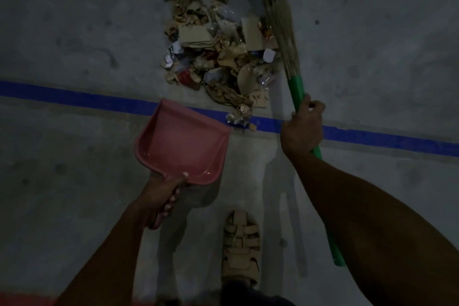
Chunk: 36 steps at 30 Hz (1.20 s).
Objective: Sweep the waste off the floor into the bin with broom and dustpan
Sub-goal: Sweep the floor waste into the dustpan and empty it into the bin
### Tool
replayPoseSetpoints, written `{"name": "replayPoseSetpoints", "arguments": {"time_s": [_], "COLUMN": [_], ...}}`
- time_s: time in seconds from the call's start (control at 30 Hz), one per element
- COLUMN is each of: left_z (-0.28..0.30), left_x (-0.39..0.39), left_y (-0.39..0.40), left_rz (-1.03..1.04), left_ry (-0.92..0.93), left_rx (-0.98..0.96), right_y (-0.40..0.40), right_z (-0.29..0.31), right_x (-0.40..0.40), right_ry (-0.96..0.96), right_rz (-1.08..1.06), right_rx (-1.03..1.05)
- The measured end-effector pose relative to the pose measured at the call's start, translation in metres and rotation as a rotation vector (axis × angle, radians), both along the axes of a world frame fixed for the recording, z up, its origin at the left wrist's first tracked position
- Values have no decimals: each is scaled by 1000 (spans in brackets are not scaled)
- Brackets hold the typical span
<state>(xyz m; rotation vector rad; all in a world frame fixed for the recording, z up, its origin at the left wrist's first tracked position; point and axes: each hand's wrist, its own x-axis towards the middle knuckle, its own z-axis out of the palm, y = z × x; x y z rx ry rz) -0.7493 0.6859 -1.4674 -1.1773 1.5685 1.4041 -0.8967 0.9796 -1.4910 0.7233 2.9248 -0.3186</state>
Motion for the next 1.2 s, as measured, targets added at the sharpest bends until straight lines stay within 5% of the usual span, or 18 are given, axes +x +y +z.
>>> {"name": "replayPoseSetpoints", "arguments": {"time_s": [0.63, 1.2], "left_z": [-85, -82], "left_x": [-67, -115], "left_y": [-40, -54], "left_rz": [-229, -395], "left_ry": [29, 176], "left_rx": [187, 64], "right_y": [31, 27], "right_z": [-120, -90], "right_x": [-13, 17], "right_ry": [23, 55], "right_rz": [48, 216], "right_rx": [30, -92]}}
